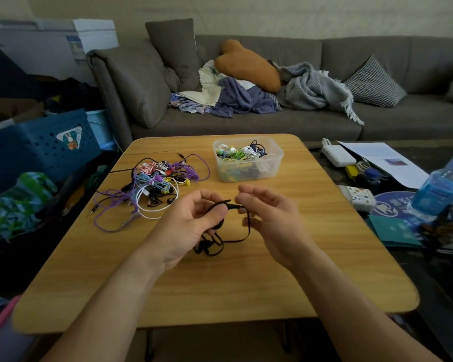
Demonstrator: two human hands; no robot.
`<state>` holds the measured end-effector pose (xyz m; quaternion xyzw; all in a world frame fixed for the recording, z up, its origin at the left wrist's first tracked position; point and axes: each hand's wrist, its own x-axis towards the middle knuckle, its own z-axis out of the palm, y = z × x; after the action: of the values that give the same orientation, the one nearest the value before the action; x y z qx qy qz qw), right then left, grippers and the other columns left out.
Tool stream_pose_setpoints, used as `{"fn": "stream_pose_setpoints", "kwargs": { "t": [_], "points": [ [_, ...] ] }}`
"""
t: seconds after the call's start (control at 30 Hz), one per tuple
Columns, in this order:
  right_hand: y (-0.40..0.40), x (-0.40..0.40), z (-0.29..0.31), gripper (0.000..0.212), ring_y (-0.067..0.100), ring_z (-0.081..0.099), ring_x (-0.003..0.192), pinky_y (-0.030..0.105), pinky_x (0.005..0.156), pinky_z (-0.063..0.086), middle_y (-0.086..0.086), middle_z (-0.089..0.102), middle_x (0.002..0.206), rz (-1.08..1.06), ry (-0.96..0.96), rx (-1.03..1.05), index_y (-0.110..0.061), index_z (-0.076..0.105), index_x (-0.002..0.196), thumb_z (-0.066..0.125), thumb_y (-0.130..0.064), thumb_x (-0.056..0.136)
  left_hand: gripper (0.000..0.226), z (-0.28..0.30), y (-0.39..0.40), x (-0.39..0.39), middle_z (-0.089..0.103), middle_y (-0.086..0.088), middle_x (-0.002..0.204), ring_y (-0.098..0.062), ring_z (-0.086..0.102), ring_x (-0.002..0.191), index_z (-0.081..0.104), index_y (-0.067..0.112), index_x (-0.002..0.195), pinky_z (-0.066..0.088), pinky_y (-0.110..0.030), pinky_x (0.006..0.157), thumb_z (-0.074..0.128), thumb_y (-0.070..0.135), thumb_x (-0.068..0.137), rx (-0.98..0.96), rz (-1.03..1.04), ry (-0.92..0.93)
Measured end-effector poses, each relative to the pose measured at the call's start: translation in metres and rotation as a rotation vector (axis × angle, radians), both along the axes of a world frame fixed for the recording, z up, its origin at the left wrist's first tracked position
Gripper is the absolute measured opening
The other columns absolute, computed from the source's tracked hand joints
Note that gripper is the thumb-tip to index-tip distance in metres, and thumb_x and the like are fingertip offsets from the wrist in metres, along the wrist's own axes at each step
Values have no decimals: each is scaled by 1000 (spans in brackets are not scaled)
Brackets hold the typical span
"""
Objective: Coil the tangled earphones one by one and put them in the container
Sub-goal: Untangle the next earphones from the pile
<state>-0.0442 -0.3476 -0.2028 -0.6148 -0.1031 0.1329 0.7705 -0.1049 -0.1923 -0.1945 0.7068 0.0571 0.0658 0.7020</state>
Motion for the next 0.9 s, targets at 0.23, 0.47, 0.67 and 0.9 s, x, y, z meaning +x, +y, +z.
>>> {"fn": "stream_pose_setpoints", "kwargs": {
  "t": [0.23, 0.47, 0.67, 0.9],
  "points": [
    [10, -14, 0, 13, 18, 70, 75, 27, 69, 56, 11, 72, 89, 257, 271, 183, -7, 68, 101, 66, -7, 88, 20, 1, 16, -10, 61, 13, 89, -8, 59, 85, 56, 26, 94, 47, -23, 76, 62, 8, 91, 619, 86, -295],
    [16, -22, -6, 16, 18, 71, 70, 26, 64, 59, 14, 73, 85, 243, 280, 212, -4, 68, 102, 68, -2, 86, 21, 3, 25, -17, 65, 17, 95, -6, 59, 100, 61, 30, 92, 44, -26, 91, 73, 16, 84, 754, 78, -317],
    [20, -24, -10, 13, 23, 73, 75, 38, 70, 61, 6, 77, 87, 129, -289, -185, -14, 75, 99, 75, -11, 86, 31, 4, 30, -22, 64, 15, 93, 5, 55, 94, 62, 38, 83, 38, -14, 78, 80, 14, 76, 893, 116, -257],
    [24, -21, -14, 14, 21, 70, 80, 39, 79, 59, -1, 73, 83, 30, -302, -205, -20, 70, 89, 74, -8, 86, 44, 1, 26, -22, 59, 14, 107, 4, 55, 95, 58, 31, 115, 46, -19, 74, 76, 12, 79, 797, 185, -179]
  ]
}}
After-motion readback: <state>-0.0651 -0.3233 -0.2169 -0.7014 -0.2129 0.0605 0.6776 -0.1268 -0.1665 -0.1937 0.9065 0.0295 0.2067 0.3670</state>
